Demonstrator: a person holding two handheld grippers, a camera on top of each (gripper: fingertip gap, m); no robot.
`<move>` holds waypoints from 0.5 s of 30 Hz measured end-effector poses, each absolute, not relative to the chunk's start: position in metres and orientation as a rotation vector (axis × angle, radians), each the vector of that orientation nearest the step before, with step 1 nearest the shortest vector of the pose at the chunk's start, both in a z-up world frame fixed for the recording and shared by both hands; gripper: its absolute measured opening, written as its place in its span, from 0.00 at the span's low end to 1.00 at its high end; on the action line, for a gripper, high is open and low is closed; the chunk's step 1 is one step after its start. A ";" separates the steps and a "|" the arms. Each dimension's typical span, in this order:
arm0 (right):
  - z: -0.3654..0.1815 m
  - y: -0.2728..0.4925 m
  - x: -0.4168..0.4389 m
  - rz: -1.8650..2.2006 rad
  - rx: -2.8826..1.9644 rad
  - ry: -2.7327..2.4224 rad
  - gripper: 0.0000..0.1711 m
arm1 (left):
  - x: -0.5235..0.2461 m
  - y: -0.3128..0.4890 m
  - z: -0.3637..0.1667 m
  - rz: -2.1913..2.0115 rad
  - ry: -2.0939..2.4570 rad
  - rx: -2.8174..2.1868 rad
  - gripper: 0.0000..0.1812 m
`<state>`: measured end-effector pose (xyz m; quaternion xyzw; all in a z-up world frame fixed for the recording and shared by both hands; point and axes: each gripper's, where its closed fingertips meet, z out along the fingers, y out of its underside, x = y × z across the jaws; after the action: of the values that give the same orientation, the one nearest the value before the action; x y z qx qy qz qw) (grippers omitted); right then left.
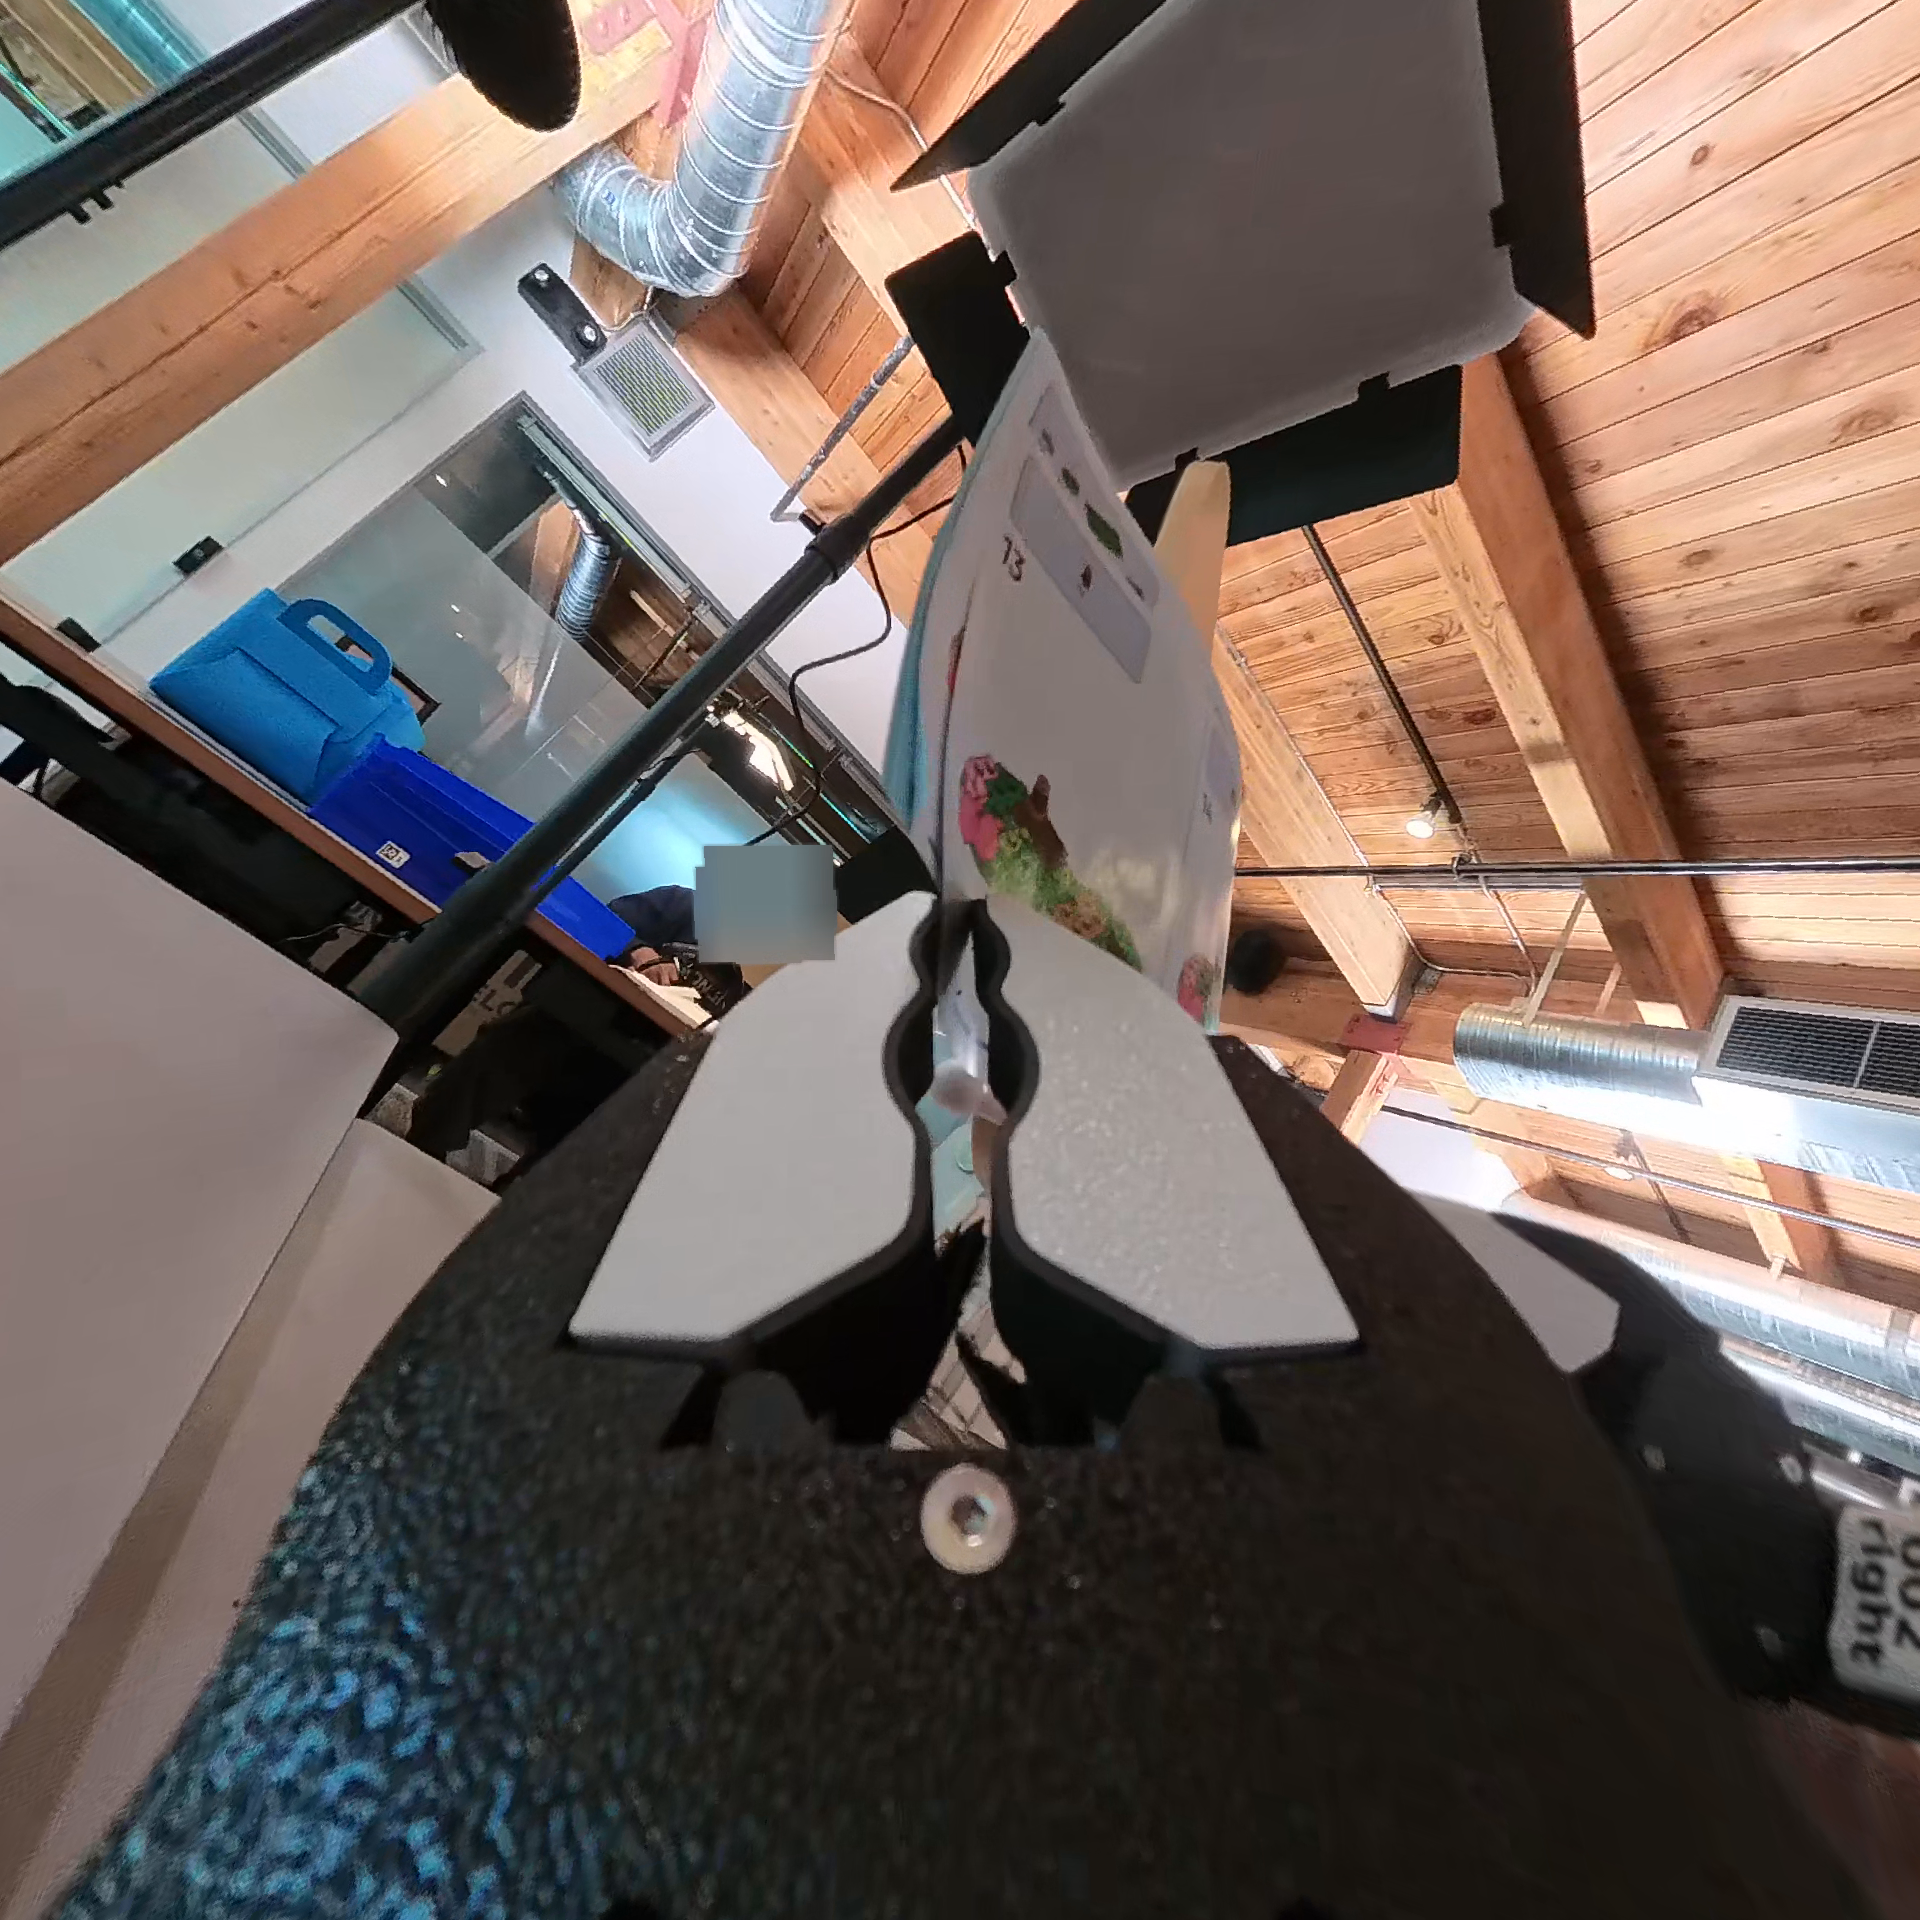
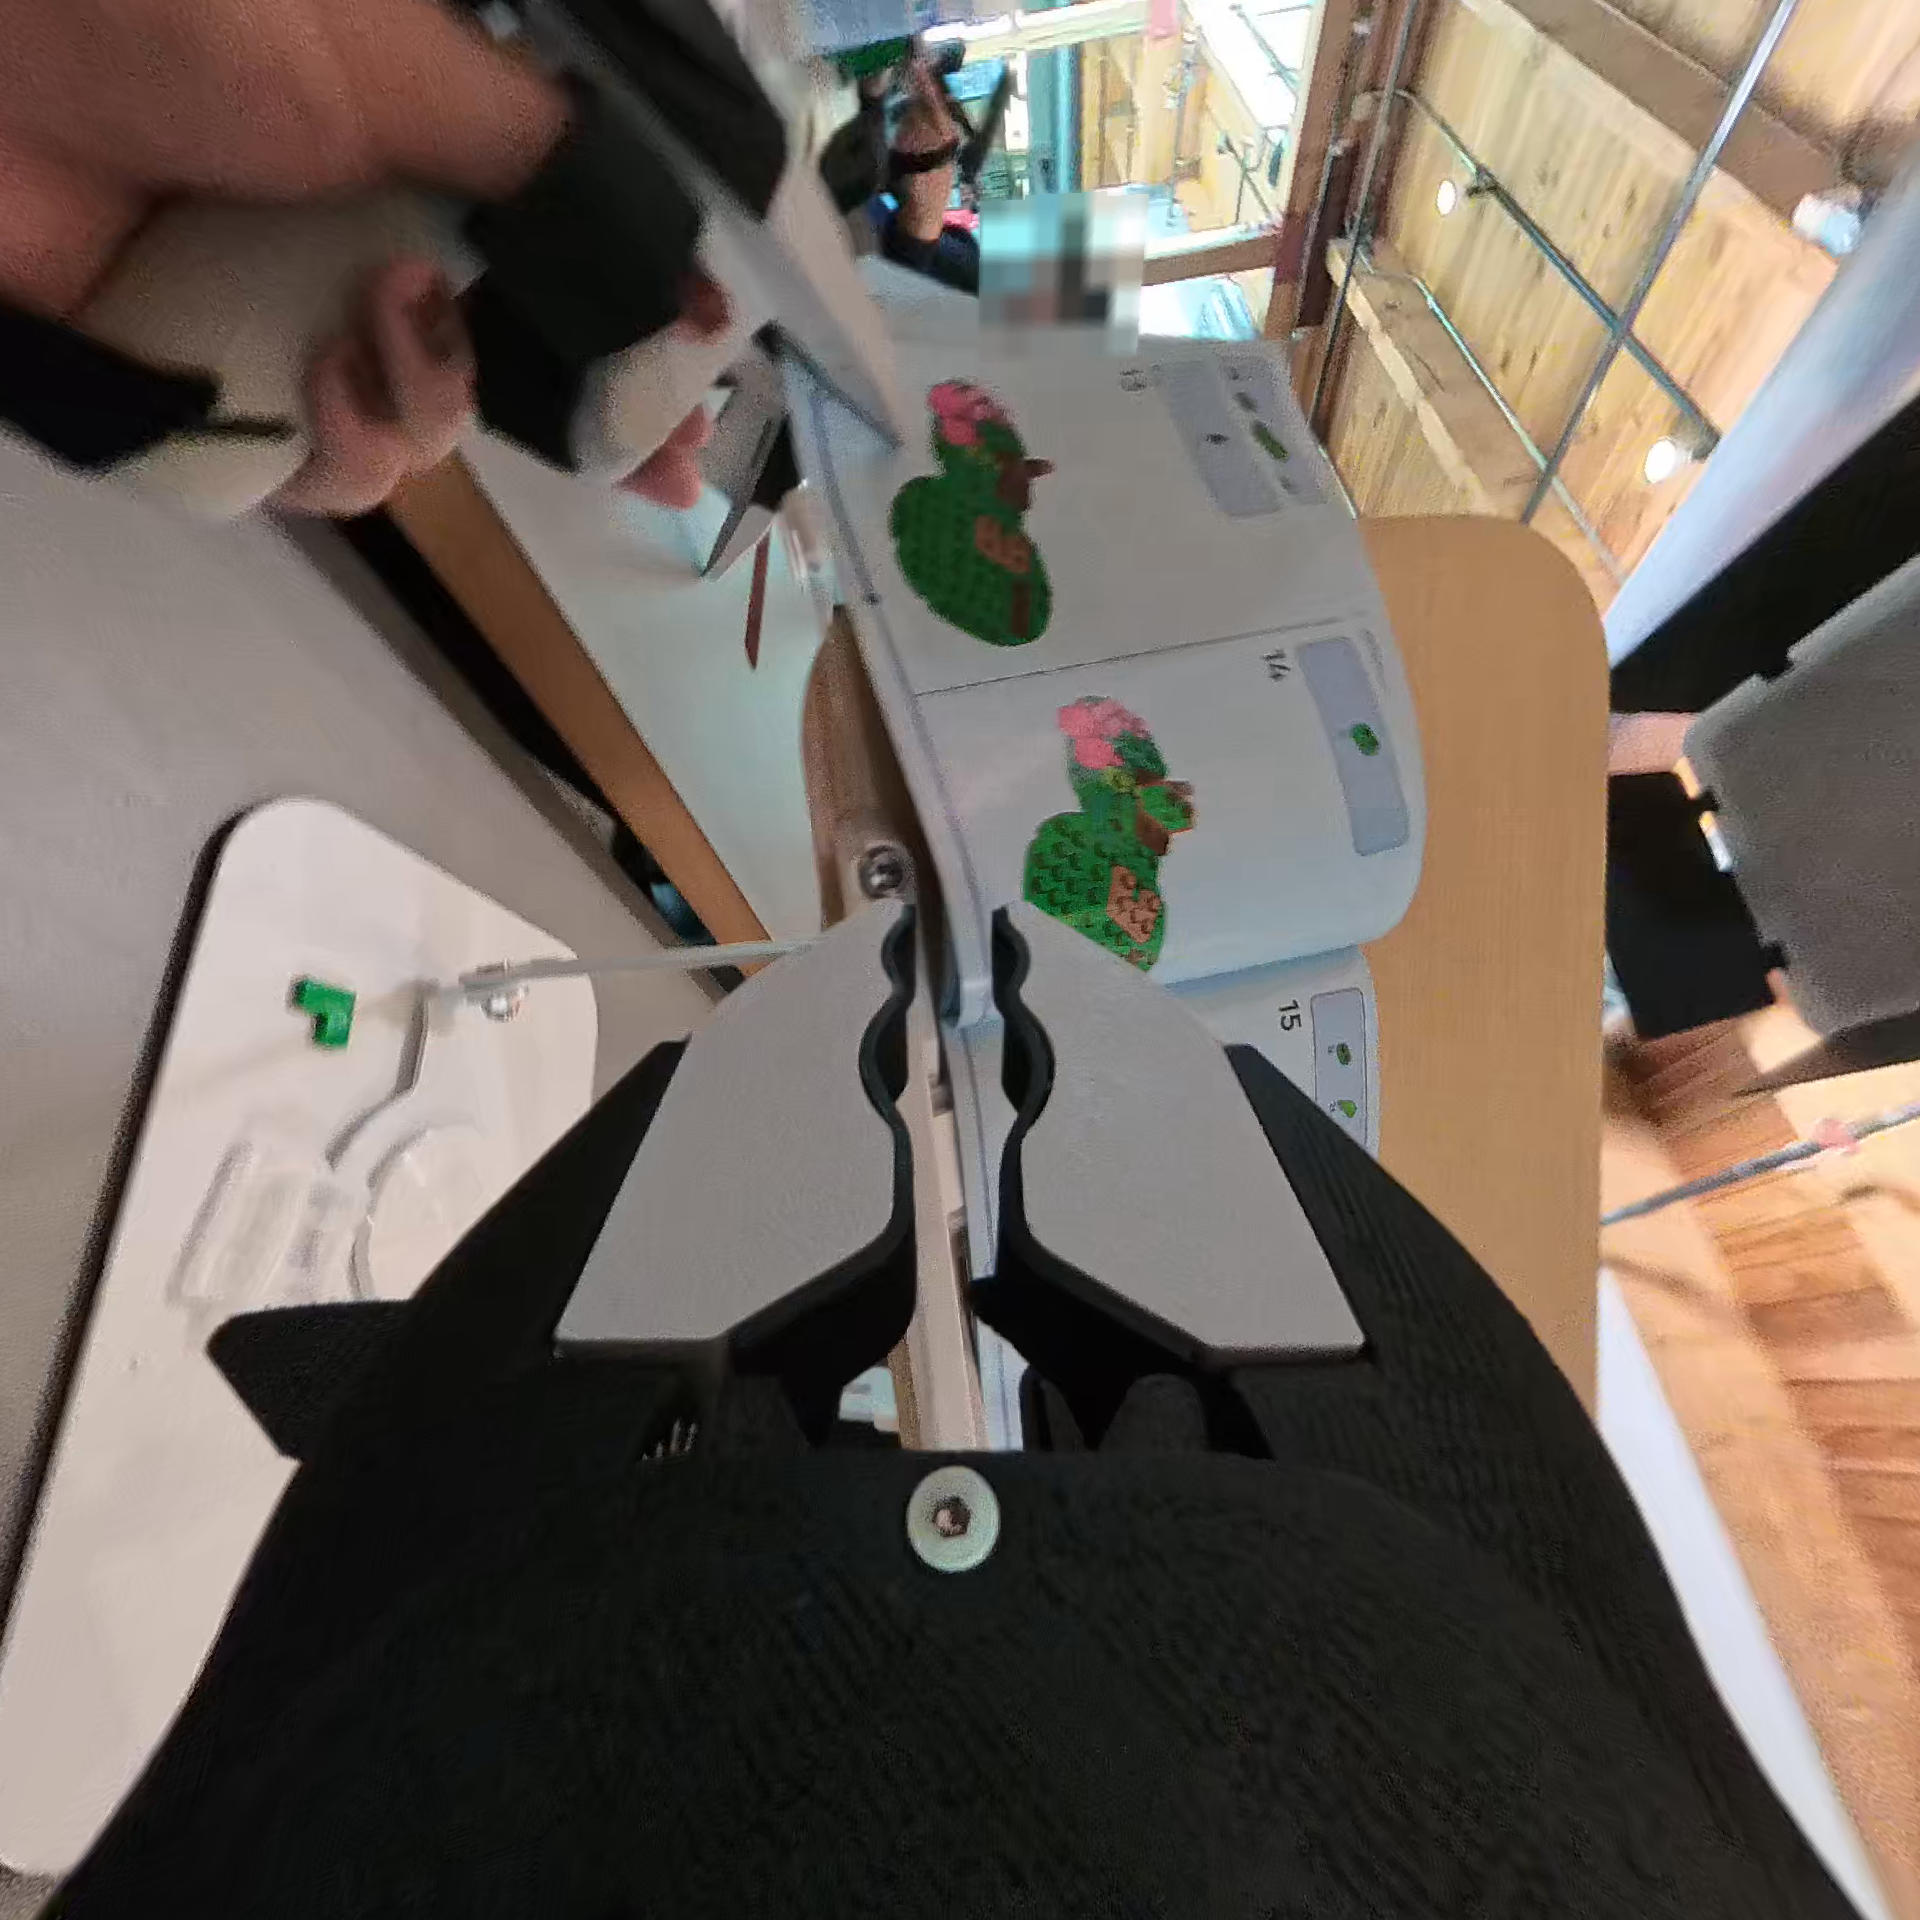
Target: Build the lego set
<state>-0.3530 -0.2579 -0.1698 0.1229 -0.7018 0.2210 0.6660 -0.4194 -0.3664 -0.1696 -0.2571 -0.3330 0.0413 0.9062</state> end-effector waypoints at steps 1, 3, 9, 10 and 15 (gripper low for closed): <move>-0.164 -0.258 -0.356 0.532 0.230 -1.590 0.03 | -0.420 -0.367 -0.170 0.079 -0.688 -0.530 0.02; -0.155 -0.253 -0.368 0.513 0.132 -1.602 0.00 | -0.420 -0.367 -0.170 0.066 -0.686 -0.528 0.03; -0.161 -0.250 -0.392 0.423 0.047 -1.693 0.00 | -0.415 -0.360 -0.166 -0.031 -0.632 -0.531 0.23; -0.161 -0.250 -0.394 0.417 0.046 -1.695 0.00 | -0.414 -0.358 -0.165 -0.050 -0.621 -0.538 0.25; -0.162 -0.254 -0.402 0.409 0.057 -1.689 0.00 | -0.415 -0.355 -0.163 -0.038 -0.606 -0.585 0.32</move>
<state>-0.4020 -0.2540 -0.1625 0.0249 -0.7421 0.1797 0.6452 -0.4150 -0.3547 -0.1630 -0.2841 -0.2942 -0.0185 0.9123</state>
